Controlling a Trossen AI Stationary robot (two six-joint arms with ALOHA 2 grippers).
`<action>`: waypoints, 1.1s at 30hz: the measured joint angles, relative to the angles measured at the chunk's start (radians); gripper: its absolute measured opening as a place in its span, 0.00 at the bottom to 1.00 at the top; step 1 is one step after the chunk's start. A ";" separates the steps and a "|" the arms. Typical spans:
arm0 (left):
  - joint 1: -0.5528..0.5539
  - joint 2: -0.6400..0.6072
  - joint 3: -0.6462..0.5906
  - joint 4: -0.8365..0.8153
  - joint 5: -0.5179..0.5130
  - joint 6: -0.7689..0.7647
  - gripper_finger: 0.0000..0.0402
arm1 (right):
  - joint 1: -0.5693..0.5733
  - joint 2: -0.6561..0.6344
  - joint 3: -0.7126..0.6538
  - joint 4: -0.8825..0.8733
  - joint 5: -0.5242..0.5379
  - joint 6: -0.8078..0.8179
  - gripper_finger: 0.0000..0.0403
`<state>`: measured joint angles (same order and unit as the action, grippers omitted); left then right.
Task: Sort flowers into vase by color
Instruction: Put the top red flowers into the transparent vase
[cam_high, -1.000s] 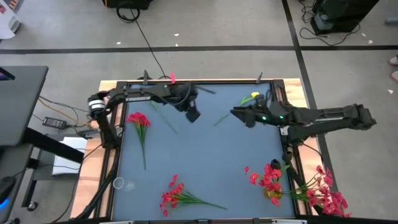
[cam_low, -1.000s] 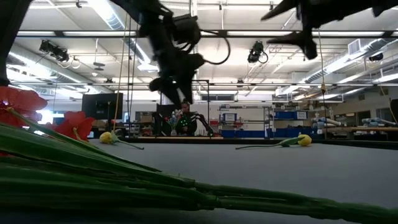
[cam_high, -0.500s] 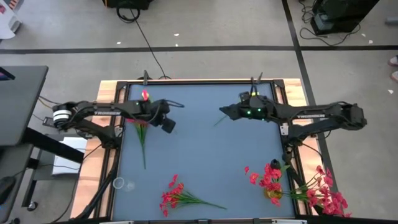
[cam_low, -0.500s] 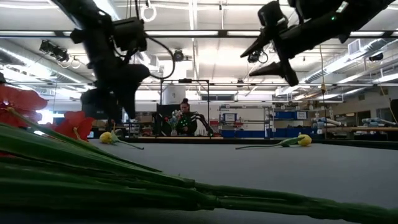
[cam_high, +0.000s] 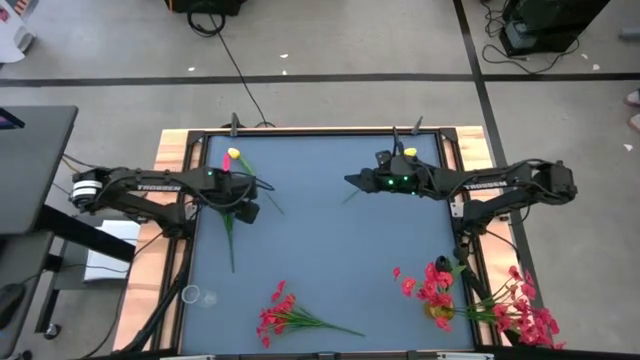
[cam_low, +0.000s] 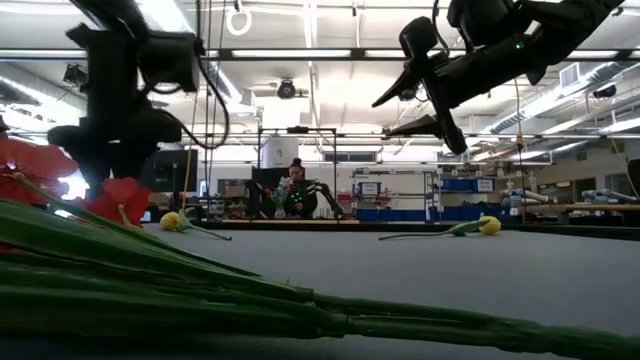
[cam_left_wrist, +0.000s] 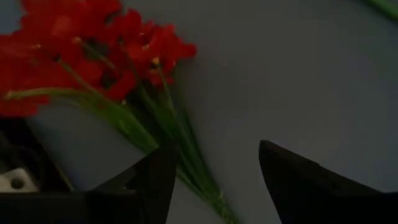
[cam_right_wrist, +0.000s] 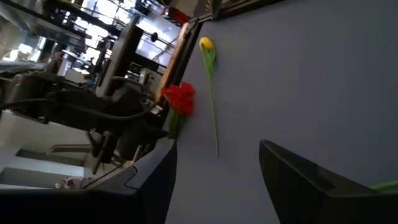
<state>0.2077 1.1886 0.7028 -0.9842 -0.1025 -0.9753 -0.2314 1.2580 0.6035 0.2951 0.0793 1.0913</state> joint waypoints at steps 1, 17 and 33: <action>-0.005 -0.021 -0.010 0.009 -0.011 -0.013 0.58 | 0.000 0.001 0.000 0.000 -0.002 0.002 0.58; -0.003 -0.104 -0.263 0.177 -0.017 -0.168 0.49 | -0.008 0.060 0.000 0.024 -0.051 0.014 0.58; -0.038 -0.149 -0.202 0.226 0.004 -0.141 0.04 | -0.006 0.057 0.000 0.032 -0.178 -0.016 0.50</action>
<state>0.1693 1.0397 0.5003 -0.7585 -0.0981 -1.1165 -0.2377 1.3150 0.6033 0.3273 -0.0983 1.0758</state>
